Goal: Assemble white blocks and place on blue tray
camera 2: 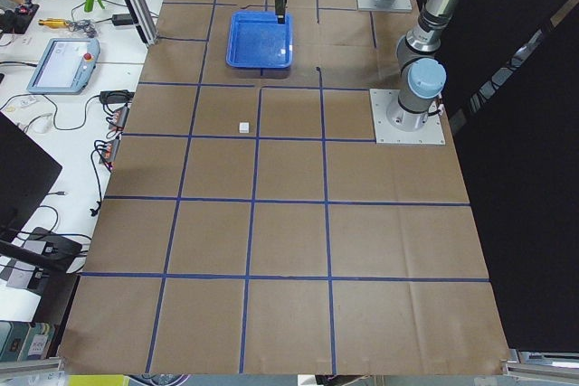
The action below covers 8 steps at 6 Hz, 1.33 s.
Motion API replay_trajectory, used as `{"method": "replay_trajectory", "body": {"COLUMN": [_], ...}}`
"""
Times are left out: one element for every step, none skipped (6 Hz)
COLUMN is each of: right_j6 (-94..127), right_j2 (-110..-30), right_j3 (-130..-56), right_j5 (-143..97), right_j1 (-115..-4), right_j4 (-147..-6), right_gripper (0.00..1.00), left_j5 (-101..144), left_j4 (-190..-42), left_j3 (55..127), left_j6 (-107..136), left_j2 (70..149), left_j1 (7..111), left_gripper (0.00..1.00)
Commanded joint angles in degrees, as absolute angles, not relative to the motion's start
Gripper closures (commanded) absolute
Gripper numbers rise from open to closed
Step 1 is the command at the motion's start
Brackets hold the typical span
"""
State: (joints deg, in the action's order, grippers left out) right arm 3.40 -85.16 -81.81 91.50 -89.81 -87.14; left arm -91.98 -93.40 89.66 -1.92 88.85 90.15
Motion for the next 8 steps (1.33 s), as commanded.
{"method": "replay_trajectory", "body": {"right_j6": [3.4,3.5,0.9,-15.4,-31.3,-46.0,-62.0,-78.7], "right_j2": [-85.3,-85.4,-85.4,-85.3,-85.0,-84.6,-83.7,-81.5], "right_j3": [-82.3,-81.9,-81.7,-81.8,-82.3,-82.3,-82.2,-81.6], "right_j5": [91.8,92.0,91.3,91.5,91.9,91.5,91.0,90.8], "right_j1": [-89.7,-90.0,-89.8,-89.6,-88.9,-85.7,-81.3,-78.5], "right_j4": [-86.8,-86.3,-86.7,-87.4,-88.3,-88.9,-88.8,-89.3], "right_gripper": [0.0,0.0,0.0,0.0,0.0,0.0,0.0,0.0], "left_j5": [-92.5,-92.0,-92.4,-92.4,-92.5,-92.0,-92.4,-92.4], "left_j4": [-93.4,-92.5,-89.1,-80.0,-72.7,-70.6,-67.4,-63.5], "left_j3": [88.2,89.8,91.0,94.6,97.8,100.1,101.1,101.2], "left_j6": [-2.3,-2.5,-3.2,-6.0,-10.7,-14.6,-16.2,-18.9], "left_j2": [91.3,93.6,94.9,97.5,99.9,102.4,105.4,108.3], "left_j1": [86.4,83.3,82.0,79.7,76.8,73.1,71.9,71.8], "left_gripper": [0.0,0.0,0.0,0.0,0.01,0.01,0.01,0.04]}}
